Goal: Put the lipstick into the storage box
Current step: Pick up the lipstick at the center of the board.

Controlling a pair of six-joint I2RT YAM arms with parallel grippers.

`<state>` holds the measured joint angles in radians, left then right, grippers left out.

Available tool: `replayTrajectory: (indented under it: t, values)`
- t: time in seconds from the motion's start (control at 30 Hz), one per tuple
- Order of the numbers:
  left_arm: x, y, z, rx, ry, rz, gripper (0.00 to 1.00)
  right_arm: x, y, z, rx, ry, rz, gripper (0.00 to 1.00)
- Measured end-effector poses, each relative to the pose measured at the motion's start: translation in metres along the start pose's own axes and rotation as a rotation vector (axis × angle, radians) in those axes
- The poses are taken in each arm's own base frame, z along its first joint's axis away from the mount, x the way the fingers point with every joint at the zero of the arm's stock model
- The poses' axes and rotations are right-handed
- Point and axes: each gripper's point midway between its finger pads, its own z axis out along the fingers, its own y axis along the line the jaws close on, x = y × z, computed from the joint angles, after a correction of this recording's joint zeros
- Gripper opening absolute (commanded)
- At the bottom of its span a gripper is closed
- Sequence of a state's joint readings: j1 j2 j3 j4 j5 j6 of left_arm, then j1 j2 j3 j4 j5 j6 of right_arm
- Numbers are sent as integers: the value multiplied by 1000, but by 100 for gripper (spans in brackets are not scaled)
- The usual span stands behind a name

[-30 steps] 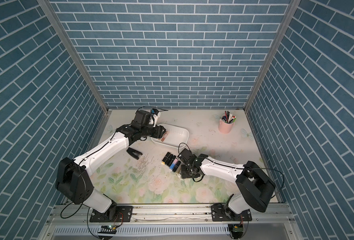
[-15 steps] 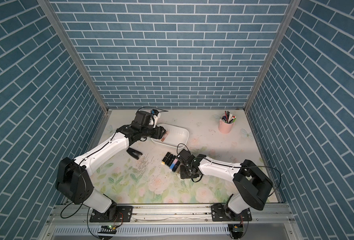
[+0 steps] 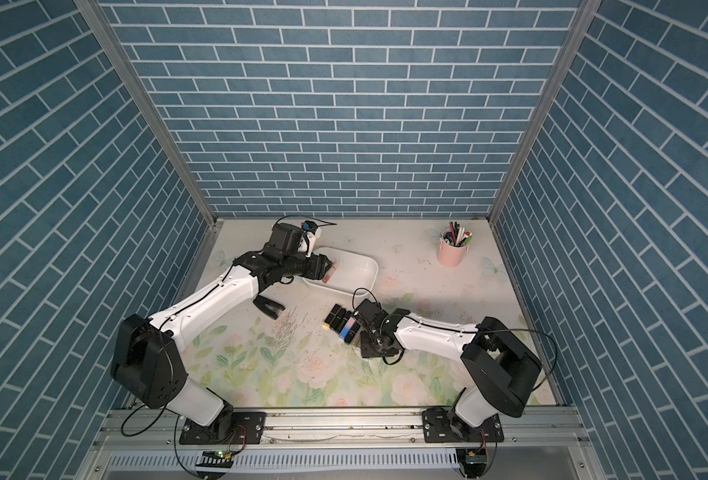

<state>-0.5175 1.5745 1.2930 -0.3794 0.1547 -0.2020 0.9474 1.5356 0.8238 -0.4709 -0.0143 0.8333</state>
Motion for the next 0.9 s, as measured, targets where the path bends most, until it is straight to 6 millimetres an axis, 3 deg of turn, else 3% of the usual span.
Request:
replayTrajectory:
  t: [0.37,0.53,0.67,0.9]
  values:
    - [3,0,1,3,5,-1,66,4,-4,5,9,9,0,42]
    - [6,0,2,8,14,-2,68,4,-6,6,17,6,0,32]
    - [7,-3,3,27,16,-9,68,4,-7,6,20,0,5,17]
    - [5,-5,0,90,7,-53,75,-2,-16,-4,40,-27,23,15]
